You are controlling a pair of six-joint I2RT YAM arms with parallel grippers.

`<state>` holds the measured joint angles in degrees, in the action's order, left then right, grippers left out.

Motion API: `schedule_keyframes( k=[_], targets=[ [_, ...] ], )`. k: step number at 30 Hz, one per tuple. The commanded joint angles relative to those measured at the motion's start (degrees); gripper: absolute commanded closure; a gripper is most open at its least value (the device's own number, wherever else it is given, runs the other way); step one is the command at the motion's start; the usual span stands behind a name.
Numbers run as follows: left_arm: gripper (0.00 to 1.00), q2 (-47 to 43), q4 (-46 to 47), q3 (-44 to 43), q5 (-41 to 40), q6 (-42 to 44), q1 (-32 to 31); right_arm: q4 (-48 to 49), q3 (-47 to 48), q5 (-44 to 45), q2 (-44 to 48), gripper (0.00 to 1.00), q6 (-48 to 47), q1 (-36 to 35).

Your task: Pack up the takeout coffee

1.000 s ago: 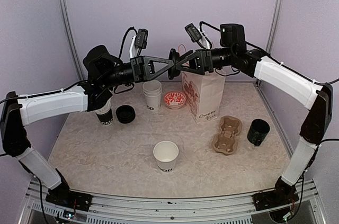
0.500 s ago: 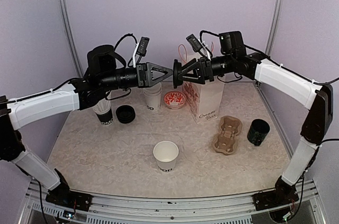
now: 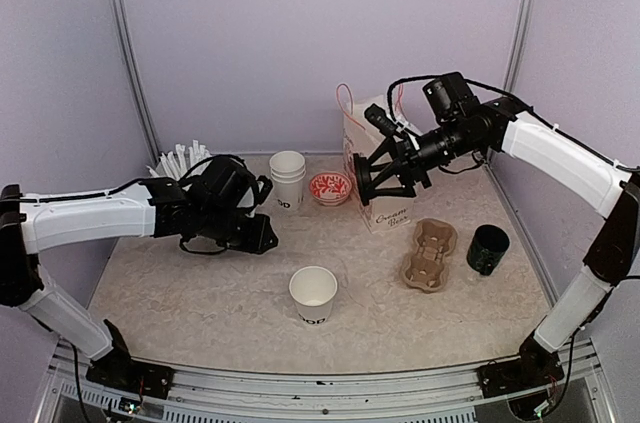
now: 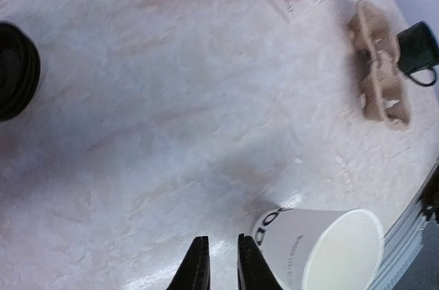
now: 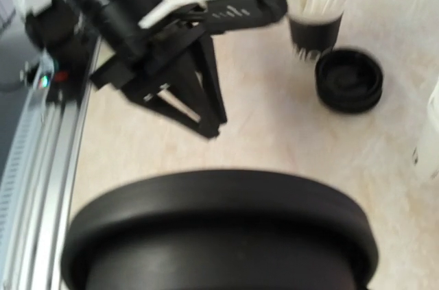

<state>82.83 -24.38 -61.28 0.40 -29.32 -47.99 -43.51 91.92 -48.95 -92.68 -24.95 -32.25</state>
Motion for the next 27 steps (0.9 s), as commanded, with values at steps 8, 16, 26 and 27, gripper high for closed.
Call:
schedule_keyframes(
  k=[8,16,26,27],
  targets=[
    [0.87,5.78,-4.09,6.57,3.79,-3.25,-3.99,-11.47,-1.13,8.52,1.56,0.29,-11.82,-6.12],
    [0.88,12.45,3.3,5.9,12.5,-3.51,-7.77,-12.51,-3.52,11.21,0.14,0.3,-12.44,-10.68],
    [0.88,19.34,11.12,2.15,14.32,-4.85,-8.97,-14.38,-5.39,19.51,-0.49,0.31,-13.45,-15.43],
    [0.88,20.02,11.68,1.64,14.36,-4.82,-8.97,-14.74,-5.29,20.15,-0.82,0.31,-13.6,-15.78]
  ],
)
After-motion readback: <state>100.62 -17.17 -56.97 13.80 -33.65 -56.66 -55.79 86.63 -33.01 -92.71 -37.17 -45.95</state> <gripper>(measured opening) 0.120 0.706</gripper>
